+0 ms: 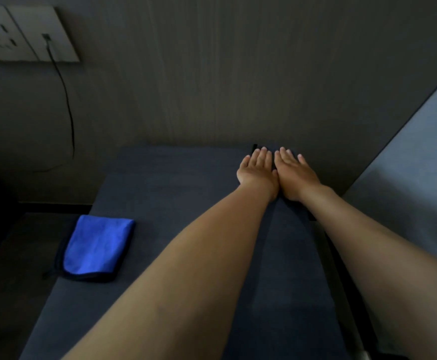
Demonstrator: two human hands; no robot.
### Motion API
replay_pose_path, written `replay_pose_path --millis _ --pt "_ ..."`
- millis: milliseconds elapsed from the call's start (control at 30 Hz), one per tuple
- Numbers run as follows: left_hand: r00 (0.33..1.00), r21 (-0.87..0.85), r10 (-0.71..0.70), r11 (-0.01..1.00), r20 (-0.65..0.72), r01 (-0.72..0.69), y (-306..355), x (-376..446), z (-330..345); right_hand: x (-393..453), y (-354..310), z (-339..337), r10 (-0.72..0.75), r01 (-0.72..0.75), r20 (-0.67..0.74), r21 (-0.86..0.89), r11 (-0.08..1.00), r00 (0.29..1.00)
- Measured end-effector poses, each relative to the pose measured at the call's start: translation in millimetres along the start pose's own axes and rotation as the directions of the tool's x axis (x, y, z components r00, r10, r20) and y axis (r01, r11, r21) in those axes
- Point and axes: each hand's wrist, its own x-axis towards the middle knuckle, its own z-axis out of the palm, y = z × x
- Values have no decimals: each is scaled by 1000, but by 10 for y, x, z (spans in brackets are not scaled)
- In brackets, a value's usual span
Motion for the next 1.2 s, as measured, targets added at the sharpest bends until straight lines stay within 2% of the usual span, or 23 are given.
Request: replay_pose_path --millis 433,633,933,1200 --pt "983 -3 -182 983 1 182 -1974 -398 23 464 -2042 13 -169 169 -3 15 986 986" --pt "973 -36 -230 973 -14 229 -2563 -578 70 571 -2668 41 -211 211 1 13 977 977" --pt "969 -93 -244 967 -45 239 -3030 -731 140 596 -3152 53 -243 243 -5 47 969 970" --pt "966 9 -245 969 -77 247 -2861 -602 155 502 -2914 38 -247 247 -8 54 967 969"
